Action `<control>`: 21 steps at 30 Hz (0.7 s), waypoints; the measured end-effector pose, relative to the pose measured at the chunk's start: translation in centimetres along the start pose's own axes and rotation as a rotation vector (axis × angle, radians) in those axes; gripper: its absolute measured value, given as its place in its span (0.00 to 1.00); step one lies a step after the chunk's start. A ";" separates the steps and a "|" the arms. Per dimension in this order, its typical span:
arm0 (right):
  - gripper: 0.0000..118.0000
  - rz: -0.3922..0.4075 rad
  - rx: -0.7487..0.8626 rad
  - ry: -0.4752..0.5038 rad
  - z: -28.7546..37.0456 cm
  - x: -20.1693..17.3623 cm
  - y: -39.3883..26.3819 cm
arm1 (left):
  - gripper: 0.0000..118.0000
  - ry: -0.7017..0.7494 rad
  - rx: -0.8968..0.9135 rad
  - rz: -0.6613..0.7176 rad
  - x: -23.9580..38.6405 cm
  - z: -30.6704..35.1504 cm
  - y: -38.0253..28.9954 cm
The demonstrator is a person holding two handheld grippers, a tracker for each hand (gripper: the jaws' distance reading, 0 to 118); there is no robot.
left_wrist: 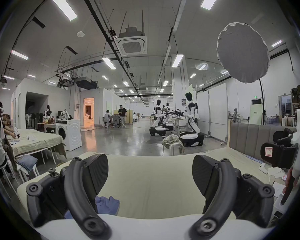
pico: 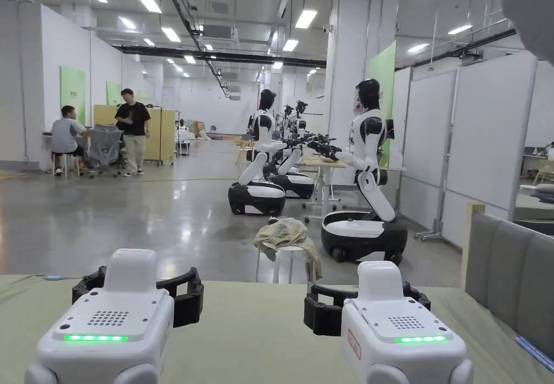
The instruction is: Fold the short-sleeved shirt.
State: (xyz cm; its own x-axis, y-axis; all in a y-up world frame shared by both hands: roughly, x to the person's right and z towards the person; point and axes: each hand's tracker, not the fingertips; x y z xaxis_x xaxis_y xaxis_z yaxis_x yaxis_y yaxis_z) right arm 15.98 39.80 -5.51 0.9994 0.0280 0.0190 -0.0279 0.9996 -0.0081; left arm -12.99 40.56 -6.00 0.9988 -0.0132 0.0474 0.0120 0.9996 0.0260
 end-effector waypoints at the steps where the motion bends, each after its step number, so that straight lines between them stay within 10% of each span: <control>1: 1.00 -0.002 0.000 -0.002 -0.7 0.1 -0.2 | 0.84 -0.009 -0.010 0.003 -0.1 0.0 -0.1; 16: 0.98 0.004 -0.026 -0.006 -1.6 0.8 -0.9 | 0.82 -0.032 -0.018 -0.016 0.1 -0.6 -0.6; 17: 0.89 0.004 -0.029 -0.006 -1.4 0.8 -0.8 | 0.67 -0.038 -0.020 -0.024 0.2 -0.6 -0.6; 18: 0.42 0.005 -0.030 -0.005 -1.3 0.8 -0.8 | 0.09 -0.048 -0.015 -0.034 0.3 -0.4 -0.6; 19: 0.00 0.014 -0.031 -0.003 -1.2 0.6 -0.8 | 0.03 -0.055 0.000 -0.050 0.4 -0.2 -0.7; 21: 0.00 0.092 -0.020 -0.080 -0.5 -0.3 -0.7 | 0.03 0.056 0.008 -0.094 0.4 -0.3 -0.7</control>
State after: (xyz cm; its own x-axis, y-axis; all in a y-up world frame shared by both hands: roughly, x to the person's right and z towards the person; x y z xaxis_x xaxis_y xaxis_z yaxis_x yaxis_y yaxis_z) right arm 15.71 39.12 -5.98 0.9879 0.1211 0.0973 -0.1184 0.9924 -0.0332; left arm -12.61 39.82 -6.31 0.9944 -0.1053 -0.0117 0.1057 0.9938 0.0358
